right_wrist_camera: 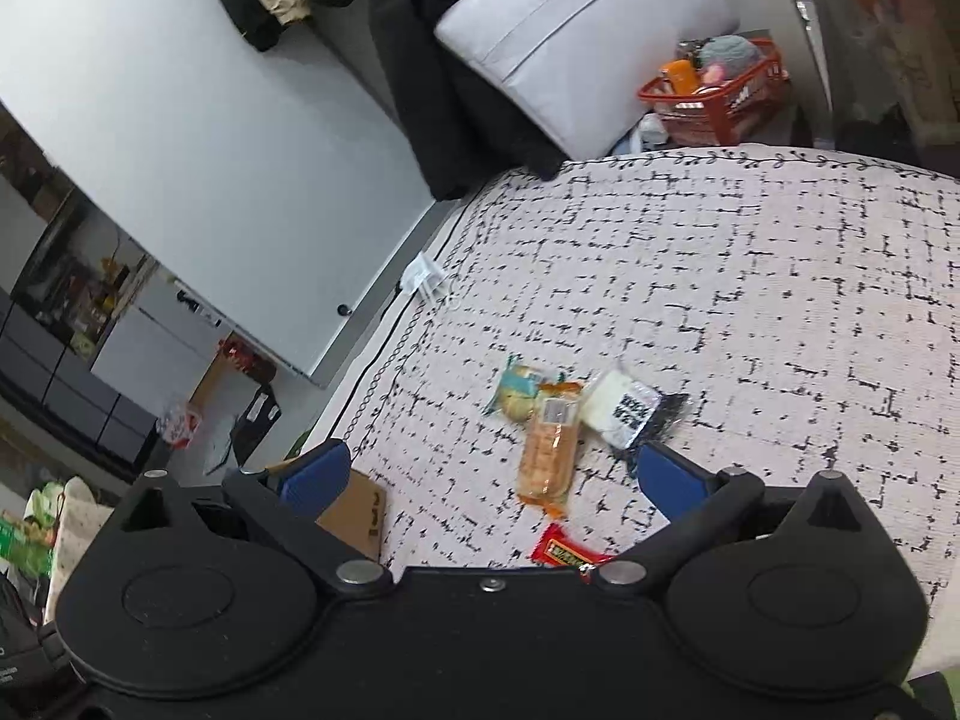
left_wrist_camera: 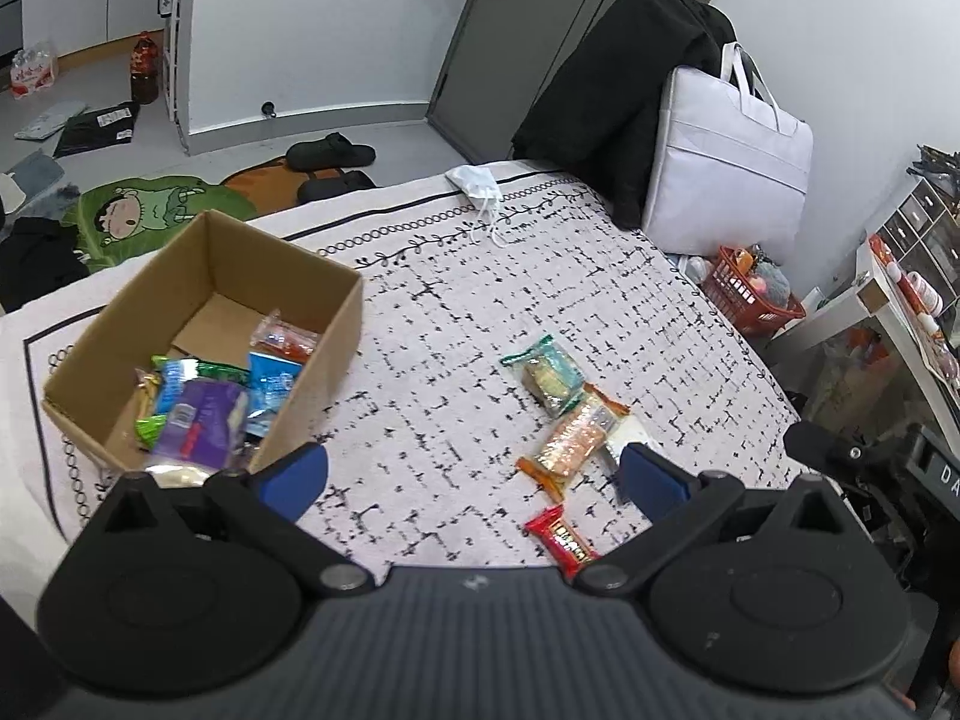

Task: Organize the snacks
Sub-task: 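Move both grippers back over the remaining snacks on the bed, then grasp the orange-wrapped bread packet with the left gripper while the right grasps a black packet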

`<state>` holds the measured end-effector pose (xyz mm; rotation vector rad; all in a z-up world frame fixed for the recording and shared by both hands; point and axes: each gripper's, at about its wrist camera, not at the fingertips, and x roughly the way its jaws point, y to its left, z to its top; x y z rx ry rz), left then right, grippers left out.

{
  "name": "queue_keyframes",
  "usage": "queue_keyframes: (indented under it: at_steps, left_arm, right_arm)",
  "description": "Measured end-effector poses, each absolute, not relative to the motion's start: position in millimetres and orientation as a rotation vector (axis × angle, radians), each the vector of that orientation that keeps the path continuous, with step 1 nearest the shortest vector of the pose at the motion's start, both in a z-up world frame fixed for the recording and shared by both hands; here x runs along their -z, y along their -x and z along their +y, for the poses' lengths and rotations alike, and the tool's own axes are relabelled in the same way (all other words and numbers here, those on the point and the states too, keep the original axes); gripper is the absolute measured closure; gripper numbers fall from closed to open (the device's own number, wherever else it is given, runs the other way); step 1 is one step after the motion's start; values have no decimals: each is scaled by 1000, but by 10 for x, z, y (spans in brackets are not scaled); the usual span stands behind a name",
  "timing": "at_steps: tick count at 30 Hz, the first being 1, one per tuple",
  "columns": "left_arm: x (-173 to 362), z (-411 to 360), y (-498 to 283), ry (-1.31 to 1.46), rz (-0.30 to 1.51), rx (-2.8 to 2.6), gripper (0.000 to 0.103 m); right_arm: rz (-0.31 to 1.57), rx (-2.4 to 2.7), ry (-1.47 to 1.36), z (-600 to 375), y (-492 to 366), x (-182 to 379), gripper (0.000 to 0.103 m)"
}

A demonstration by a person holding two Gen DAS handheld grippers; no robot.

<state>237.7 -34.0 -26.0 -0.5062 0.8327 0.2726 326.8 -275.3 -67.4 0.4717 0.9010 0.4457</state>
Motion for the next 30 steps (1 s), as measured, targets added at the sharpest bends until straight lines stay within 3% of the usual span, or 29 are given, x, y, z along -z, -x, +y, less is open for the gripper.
queue_keyframes:
  at_steps: [15,30]
  left_arm:
    - [547,-652,-2858,524,809,-185,2]
    - [1070,-850,-3456,479,902,-138,10]
  right_arm:
    - [915,-337,-550,-2961,-3496,917,1]
    - [985,-214,-684,-3084,-3853,1332,14]
